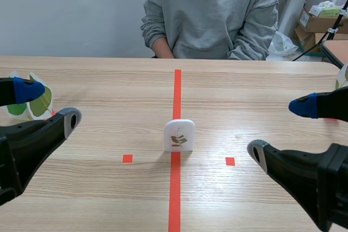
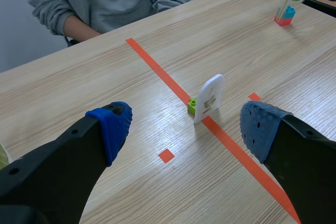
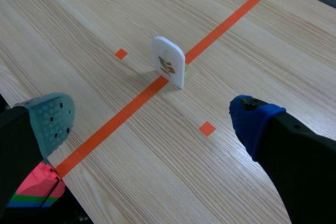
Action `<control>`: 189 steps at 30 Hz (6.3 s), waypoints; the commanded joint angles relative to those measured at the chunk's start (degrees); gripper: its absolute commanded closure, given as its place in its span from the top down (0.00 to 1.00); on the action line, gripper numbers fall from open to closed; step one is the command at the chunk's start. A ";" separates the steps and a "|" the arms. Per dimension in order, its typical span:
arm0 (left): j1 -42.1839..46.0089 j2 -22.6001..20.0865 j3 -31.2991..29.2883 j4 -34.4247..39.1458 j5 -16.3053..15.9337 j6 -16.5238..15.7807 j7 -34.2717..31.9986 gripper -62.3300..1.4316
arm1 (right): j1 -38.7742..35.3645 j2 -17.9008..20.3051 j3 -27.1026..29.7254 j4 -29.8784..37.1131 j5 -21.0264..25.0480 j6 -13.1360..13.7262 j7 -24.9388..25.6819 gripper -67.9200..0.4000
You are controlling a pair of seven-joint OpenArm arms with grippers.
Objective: Do the leaf sorting experiment
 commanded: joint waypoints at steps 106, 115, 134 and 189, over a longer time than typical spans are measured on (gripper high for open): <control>0.17 4.26 -0.26 1.07 -0.55 -0.11 -0.85 0.73 | 58.27 -11.78 -49.94 -64.06 -30.73 -12.90 17.77 0.05; 0.17 4.26 -0.26 1.07 -0.55 -0.11 -0.85 0.73 | 58.27 -11.78 -49.64 -63.95 -30.18 -12.87 17.77 0.05; 0.17 4.26 -0.26 1.07 -0.57 -0.11 -0.87 0.73 | 46.58 -9.31 -24.90 -52.87 -24.37 -16.20 9.51 0.02; 0.00 4.26 -0.26 1.07 -0.59 -0.13 -1.05 0.73 | 42.91 -0.17 -0.39 -66.05 -21.38 -31.71 16.13 0.40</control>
